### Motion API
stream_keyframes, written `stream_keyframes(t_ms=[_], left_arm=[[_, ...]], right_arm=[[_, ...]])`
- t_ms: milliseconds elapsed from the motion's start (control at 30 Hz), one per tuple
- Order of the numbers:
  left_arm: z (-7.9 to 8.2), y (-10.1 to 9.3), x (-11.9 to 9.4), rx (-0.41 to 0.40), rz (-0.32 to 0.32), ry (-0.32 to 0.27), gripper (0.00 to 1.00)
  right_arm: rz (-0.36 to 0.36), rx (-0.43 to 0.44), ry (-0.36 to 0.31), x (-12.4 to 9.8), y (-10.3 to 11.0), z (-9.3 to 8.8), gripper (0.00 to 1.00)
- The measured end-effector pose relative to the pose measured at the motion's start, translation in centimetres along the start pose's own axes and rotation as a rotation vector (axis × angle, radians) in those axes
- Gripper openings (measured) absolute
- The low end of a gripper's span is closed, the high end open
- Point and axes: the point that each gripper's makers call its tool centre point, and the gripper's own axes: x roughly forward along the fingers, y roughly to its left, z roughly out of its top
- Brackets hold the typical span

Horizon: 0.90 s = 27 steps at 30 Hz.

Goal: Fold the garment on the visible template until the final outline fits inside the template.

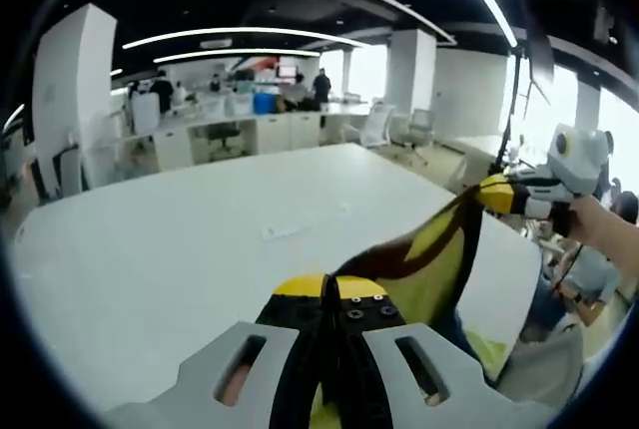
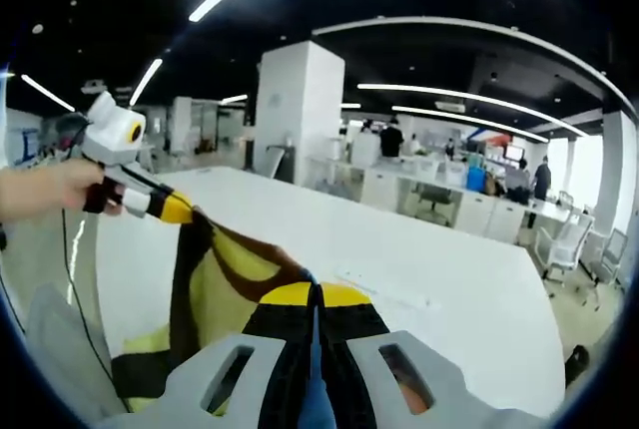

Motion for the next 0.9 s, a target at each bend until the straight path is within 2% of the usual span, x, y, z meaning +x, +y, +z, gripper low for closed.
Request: stream_keyframes(t_ms=[900], left_arm=[[-1.0,2.5,4.3,-0.067,-0.014,0.045,0.00]], right_arm=[[0.001,0.014,0.059,4.3,-2.4,-2.4,0.01]])
